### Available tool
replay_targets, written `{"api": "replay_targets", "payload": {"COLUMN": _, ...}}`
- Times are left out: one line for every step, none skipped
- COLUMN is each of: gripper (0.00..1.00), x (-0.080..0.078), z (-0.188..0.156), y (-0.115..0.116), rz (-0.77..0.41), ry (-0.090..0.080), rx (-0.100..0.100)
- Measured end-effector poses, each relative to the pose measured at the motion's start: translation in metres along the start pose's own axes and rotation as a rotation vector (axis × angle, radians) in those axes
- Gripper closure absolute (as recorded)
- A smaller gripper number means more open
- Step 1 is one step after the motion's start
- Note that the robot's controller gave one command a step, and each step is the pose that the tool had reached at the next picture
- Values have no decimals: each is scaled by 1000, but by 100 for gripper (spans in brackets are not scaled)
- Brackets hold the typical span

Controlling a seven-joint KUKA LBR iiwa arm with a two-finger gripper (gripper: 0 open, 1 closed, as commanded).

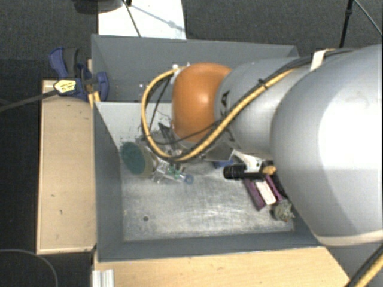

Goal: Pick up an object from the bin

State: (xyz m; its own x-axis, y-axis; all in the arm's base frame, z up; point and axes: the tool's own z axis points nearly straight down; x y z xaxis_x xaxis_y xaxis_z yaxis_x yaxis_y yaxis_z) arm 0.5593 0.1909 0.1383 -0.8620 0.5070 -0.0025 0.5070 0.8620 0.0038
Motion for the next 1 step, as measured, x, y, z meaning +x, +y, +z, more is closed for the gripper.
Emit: {"api": "replay_targets", "payload": {"gripper": 100, "x": -1, "z": -7, "y": 0, "rz": -2, "ry": 0, "rx": 0}}
